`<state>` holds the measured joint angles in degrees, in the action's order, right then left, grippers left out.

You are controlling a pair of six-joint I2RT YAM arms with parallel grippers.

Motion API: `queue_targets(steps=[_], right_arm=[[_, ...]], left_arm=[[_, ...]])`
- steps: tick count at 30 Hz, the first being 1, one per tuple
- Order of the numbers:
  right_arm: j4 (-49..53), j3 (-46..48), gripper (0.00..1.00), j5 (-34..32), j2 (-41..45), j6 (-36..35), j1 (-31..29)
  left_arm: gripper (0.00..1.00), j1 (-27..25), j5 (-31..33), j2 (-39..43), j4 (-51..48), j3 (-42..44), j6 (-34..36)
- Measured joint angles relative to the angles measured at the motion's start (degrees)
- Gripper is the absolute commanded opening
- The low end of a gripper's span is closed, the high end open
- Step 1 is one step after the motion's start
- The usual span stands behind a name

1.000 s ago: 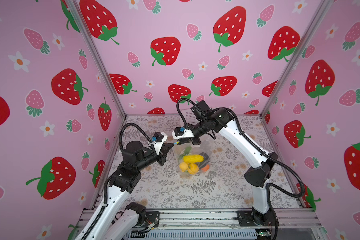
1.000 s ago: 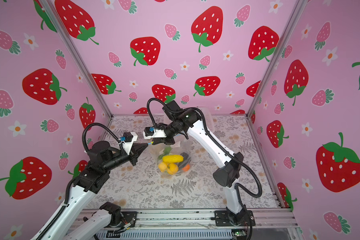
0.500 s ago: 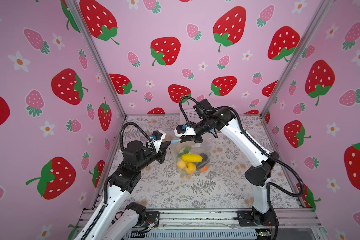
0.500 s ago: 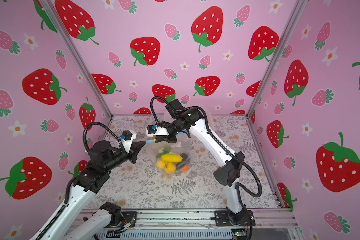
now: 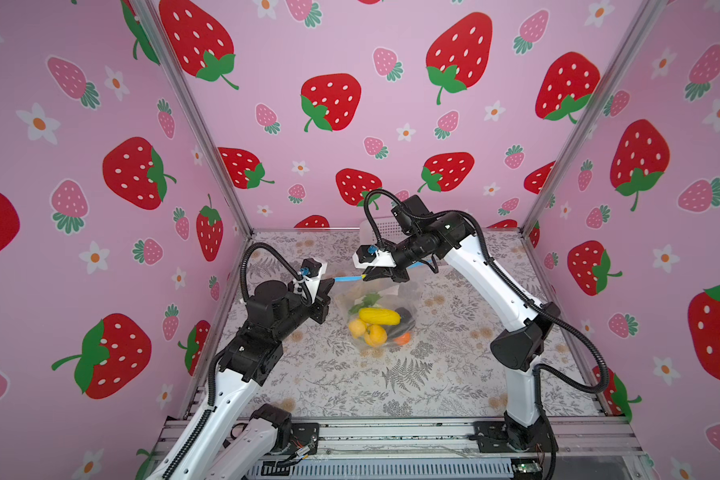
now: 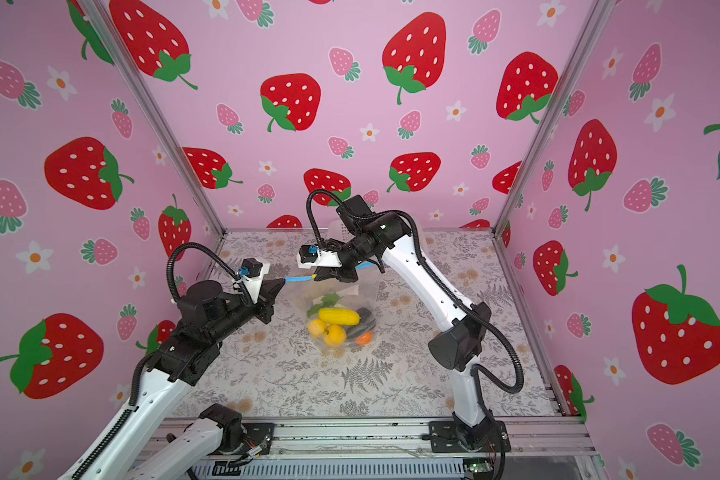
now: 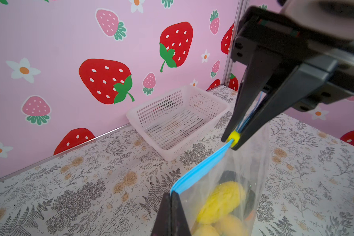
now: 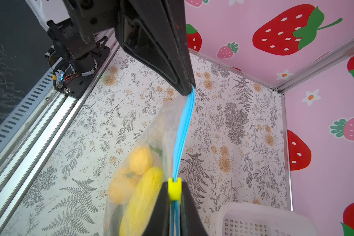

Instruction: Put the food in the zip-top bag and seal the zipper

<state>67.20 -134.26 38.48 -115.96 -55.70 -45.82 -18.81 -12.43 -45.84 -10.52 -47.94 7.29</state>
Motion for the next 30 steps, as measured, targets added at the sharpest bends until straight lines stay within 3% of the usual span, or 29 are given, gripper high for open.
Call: queue_targets(steps=[4,8,14,23,27,30], right_arm=[[-0.1,0.2,0.15,0.6,0.0,0.1,0.4],[-0.2,0.3,0.38,0.9,0.4,1.0,0.8],[-1.8,0.3,0.56,0.9,1.0,2.4,0.5],[-4.2,0.3,0.52,-0.2,1.0,4.4,-0.4],[-4.4,0.2,0.36,-0.3,1.0,4.6,-0.5],[-3.8,-0.2,0.32,0.0,0.9,4.4,-0.5]], left_arm=[[0.0,0.1,0.0,0.0,0.0,0.0,-0.6],[0.0,0.6,0.0,0.0,0.0,0.0,-1.5],[0.0,0.7,-0.3,0.0,0.0,0.0,-1.7],[0.0,0.7,-1.6,0.2,0.0,0.0,-2.2],[0.0,0.7,-1.8,0.6,0.0,0.0,-2.3],[0.0,0.7,-1.8,0.8,0.0,0.0,-2.4]])
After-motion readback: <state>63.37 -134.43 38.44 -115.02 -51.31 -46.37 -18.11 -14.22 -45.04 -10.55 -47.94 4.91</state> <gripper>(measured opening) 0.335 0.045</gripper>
